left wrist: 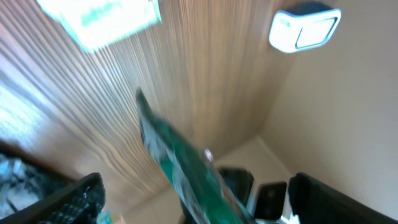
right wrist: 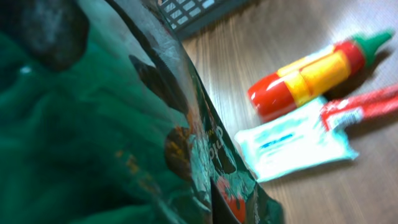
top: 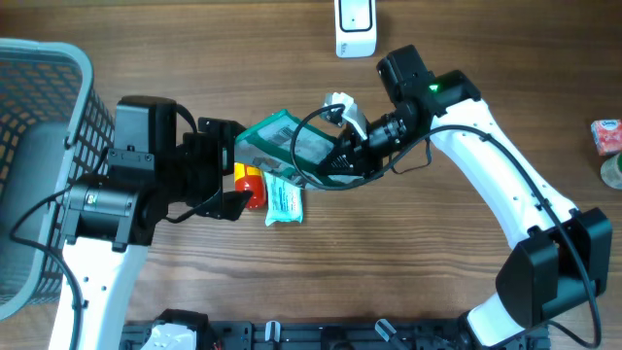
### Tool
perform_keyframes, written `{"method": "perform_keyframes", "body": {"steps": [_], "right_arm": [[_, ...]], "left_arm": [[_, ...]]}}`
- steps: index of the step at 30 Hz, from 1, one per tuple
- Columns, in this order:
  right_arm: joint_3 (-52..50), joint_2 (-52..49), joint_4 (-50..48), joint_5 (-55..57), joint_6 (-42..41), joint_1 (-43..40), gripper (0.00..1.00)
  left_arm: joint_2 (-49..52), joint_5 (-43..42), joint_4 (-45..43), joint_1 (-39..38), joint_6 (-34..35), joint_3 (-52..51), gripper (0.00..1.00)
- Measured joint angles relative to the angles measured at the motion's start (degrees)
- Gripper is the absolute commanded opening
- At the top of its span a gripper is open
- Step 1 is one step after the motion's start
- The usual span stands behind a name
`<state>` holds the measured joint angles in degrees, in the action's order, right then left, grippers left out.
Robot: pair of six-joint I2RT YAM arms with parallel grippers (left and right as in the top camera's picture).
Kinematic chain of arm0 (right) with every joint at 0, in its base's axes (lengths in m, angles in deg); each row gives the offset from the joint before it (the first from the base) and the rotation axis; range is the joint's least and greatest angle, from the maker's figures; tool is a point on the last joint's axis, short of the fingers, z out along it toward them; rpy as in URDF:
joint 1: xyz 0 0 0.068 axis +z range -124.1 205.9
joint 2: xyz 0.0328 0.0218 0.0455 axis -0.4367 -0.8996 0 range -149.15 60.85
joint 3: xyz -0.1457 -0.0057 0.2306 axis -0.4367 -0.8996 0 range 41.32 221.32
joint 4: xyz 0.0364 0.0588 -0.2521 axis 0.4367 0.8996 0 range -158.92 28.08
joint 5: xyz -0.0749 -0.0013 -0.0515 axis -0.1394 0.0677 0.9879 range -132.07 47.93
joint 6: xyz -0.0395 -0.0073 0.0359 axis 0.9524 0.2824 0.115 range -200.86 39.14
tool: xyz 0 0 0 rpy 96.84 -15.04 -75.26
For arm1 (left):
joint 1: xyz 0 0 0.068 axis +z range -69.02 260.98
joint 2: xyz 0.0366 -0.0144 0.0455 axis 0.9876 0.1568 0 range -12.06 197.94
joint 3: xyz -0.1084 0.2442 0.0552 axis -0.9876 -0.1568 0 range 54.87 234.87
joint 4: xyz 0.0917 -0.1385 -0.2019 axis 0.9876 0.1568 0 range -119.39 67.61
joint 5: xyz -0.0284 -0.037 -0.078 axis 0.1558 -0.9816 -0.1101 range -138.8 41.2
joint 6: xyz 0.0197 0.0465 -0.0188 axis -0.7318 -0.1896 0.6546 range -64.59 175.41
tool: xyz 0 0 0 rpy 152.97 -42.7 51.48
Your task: Scan the item barcode
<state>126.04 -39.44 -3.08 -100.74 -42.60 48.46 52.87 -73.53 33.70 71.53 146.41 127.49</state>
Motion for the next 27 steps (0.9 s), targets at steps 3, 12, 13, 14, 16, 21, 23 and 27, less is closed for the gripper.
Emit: {"method": "perform_keyframes", "body": {"steps": [3,12,13,14,16,21,23,27], "right_arm": [[0.0,0.2,6.1,0.2,-2.1,0.0,0.05],[0.0,1.7,20.1,0.2,-2.0,0.0,0.05],[0.0,2.4,20.6,0.2,-2.0,0.0,0.05],[0.0,3.2,20.8,0.2,-2.3,0.0,0.05],[0.0,5.5,21.9,0.2,-3.4,0.0,0.05],[-0.1,11.5,24.0,2.3,-11.3,0.0,0.05],[-0.1,16.0,24.4,3.4,-14.1,0.0,0.04],[-0.1,26.0,24.2,10.6,-24.5,0.0,0.05]], "left_arm": [[0.0,9.0,4.0,0.0,-8.4,0.0,1.0],[-0.1,29.1,18.9,0.0,-29.8,0.0,1.0],[-0.1,31.0,21.0,-0.2,-31.2,0.0,1.0],[-0.1,32.3,22.6,-0.7,-32.0,0.0,1.0],[-0.1,34.2,24.7,-2.5,-33.2,0.0,1.0],[-0.1,38.2,26.9,-10.4,-34.4,0.0,1.0],[-0.1,39.4,26.9,-12.2,-34.4,0.0,1.0],[-0.1,41.5,26.9,-12.7,-34.6,0.0,1.0]]}}
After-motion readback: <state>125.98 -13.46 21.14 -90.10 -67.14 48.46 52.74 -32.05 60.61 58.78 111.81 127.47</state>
